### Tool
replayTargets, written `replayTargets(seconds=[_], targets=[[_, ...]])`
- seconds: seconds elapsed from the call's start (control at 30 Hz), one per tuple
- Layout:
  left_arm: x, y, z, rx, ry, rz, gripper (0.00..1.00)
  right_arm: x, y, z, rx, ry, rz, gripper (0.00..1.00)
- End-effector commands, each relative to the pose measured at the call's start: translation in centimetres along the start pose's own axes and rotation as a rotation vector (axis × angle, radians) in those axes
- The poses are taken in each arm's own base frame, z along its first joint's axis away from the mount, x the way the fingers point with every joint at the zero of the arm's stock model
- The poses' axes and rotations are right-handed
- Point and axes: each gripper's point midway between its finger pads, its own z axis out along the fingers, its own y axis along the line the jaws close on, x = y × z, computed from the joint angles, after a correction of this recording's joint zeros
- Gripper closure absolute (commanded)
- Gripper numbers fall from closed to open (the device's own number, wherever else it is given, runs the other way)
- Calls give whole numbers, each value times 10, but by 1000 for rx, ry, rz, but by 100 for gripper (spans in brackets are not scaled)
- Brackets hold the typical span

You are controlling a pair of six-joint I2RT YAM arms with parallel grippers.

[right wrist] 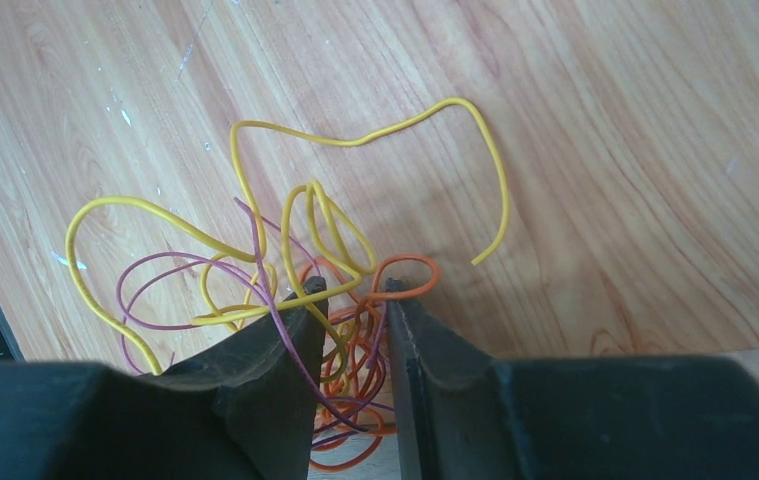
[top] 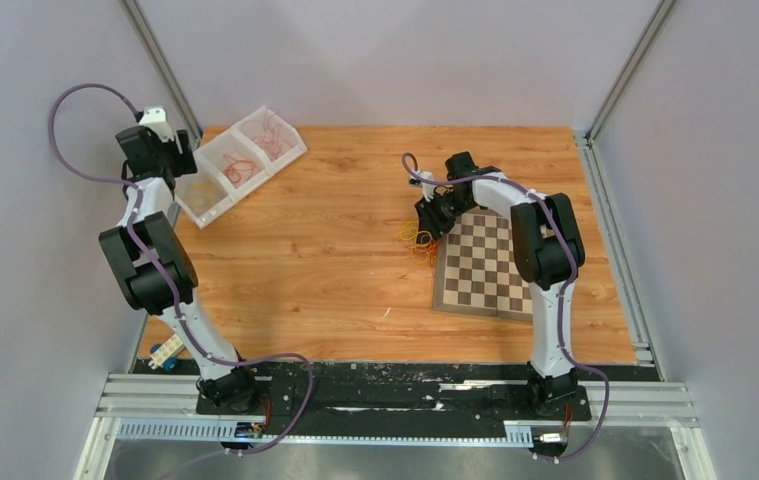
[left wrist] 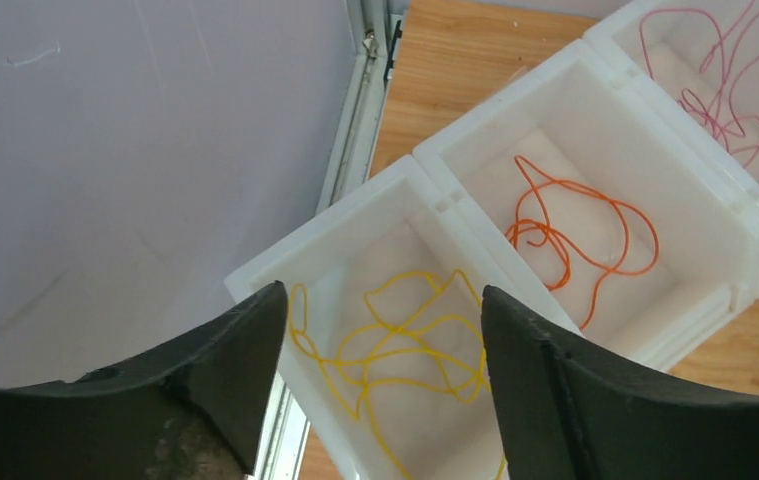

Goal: Untangle the cables

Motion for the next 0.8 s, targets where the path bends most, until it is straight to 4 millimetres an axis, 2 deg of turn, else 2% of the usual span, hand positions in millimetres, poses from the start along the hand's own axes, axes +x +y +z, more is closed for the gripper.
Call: replayTargets(seconds=[0.0,0.03,0.07,0.13,0.17,0.2,0.3,0.33,0.37,0.4,0.43,0.47,0.5,0.57,0.63,0.77], targets=[[-44,-7,-48,22,-74,17,15,0,5,5,-25,8,23,70],[-53,-12,-61,37,-92,20,13,-3,9,5,-34,2,17,71],[-41,-24,-67,93,-65,9,7,-6,13,5,-45,-7,10,73],[-50,-49,-96,197,-91,-3,1,-16,22,2,-64,-34,-6,80],[-41,-62,-102,243,-74,-11,0,-21,26,1,-73,-50,-13,84],[-46,-77,-117,304,-82,-4,0,-26,30,-1,-81,-67,-21,88],[-34,-118,-142,408,-56,44,0,-43,43,-4,-102,-106,-59,97],[-38,-130,-157,446,-72,56,0,-50,48,-6,-107,-121,-72,98],[-32,-144,-164,487,-64,59,0,-59,53,-9,-114,-141,-88,100],[-36,-157,-178,539,-81,66,0,-68,59,-12,-122,-160,-107,100],[-28,-176,-188,600,-58,72,0,-77,65,-14,-130,-179,-126,100],[-29,-185,-198,622,-65,97,0,-85,71,-17,-137,-193,-142,100],[-17,-202,-206,653,-28,169,0,-92,77,-20,-142,-207,-158,100],[-11,-222,-219,637,-19,329,0,-105,89,-26,-152,-230,-176,100],[-18,-235,-232,622,-56,408,0,-116,100,-32,-155,-249,-195,100],[-46,-253,-267,700,-145,350,0,-132,123,-44,-161,-285,-241,100]])
